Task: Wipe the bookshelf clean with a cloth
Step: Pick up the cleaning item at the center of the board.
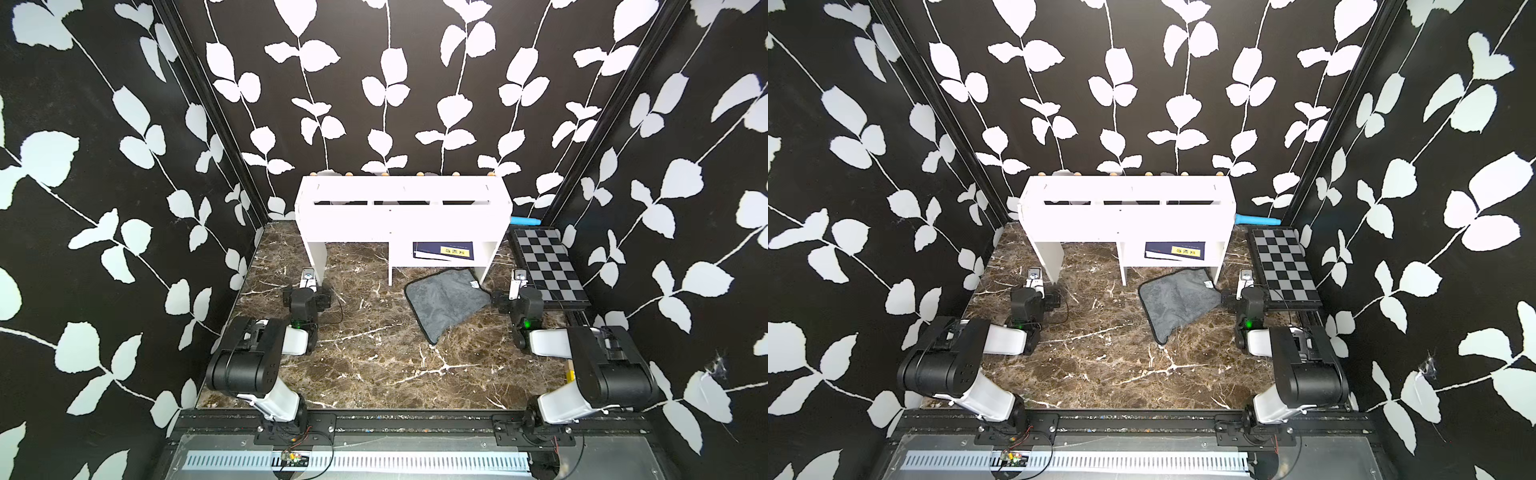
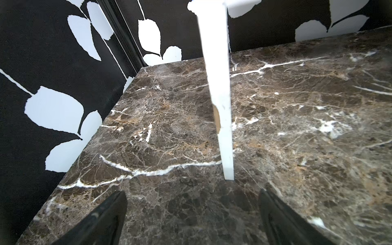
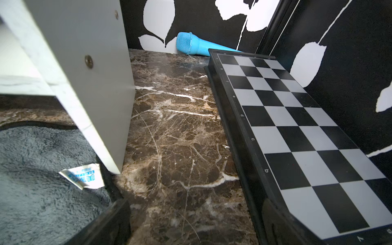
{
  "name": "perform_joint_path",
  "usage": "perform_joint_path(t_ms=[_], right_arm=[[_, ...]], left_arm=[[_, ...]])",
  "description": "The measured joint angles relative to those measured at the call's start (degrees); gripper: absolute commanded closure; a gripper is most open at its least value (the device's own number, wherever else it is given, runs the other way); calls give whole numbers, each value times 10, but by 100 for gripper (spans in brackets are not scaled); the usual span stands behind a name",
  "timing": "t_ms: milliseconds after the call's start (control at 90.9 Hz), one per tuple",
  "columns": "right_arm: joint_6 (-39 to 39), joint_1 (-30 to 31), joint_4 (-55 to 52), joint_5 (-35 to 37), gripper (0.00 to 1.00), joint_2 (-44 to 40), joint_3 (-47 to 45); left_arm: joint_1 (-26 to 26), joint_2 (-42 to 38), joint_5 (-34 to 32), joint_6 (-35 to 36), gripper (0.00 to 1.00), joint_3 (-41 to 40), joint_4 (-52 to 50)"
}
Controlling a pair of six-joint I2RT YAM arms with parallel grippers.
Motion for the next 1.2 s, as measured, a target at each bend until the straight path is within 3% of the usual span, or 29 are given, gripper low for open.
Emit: perform_joint_path(t_ms=[583, 737, 858, 946, 1067, 1199], right_arm=[[0, -1, -12, -5, 1, -1, 6], [26, -1, -281, 17, 1, -69, 150], [111, -1, -419, 72, 0, -145, 278], [213, -32, -490, 85, 14, -194, 284], [296, -105, -608, 78, 15, -195, 262], [341, -28, -748, 99, 17, -223, 213]], left_arm=[[4, 0, 5, -3, 1, 2, -11], [4, -21, 4, -2, 3, 12, -53], [2, -85, -20, -10, 4, 85, -203], [0, -132, -27, -31, 3, 156, -311], [-1, -206, -11, -89, 12, 213, -451], [-28, -264, -4, -159, 17, 226, -585]])
